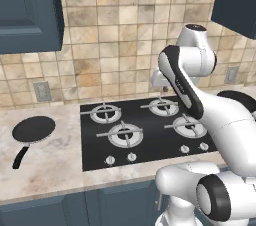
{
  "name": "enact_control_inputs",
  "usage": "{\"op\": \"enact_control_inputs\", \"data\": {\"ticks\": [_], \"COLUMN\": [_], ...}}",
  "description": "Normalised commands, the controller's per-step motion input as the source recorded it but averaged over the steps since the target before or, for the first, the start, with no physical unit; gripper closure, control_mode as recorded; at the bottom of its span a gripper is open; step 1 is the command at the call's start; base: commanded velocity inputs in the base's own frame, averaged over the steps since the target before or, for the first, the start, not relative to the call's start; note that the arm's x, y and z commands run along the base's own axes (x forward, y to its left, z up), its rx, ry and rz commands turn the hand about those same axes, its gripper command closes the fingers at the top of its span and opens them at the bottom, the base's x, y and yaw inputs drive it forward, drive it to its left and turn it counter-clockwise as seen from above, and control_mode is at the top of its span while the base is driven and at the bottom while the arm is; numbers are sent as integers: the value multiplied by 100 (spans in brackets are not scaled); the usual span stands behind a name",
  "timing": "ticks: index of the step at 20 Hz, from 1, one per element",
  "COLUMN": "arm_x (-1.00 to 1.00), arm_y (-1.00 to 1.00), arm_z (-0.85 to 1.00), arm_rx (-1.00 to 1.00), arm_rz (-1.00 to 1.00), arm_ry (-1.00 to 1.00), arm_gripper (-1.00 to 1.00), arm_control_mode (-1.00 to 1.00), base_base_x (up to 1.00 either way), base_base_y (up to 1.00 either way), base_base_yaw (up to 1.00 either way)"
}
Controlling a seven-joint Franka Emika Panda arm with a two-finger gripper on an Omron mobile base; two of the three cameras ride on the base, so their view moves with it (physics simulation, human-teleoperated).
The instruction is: Place both pans onto different burners. Then place the sweet potato and the steak on different pans.
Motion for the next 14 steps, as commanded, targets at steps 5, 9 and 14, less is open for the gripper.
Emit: {"op": "enact_control_inputs", "data": {"ticks": [5, 9, 14], "arm_x": [0, 0, 0], "arm_y": [-26, -89, -93], "arm_z": [-2, -13, -15], "arm_rx": [0, 0, 0], "arm_rz": [0, 6, 2], "arm_ry": [0, 0, 0], "arm_gripper": [-100, -100, -100], "arm_control_mode": [-100, -100, -100], "base_base_x": [0, 0, 0], "base_base_y": [0, 0, 0], "base_base_yaw": [0, 0, 0]}}
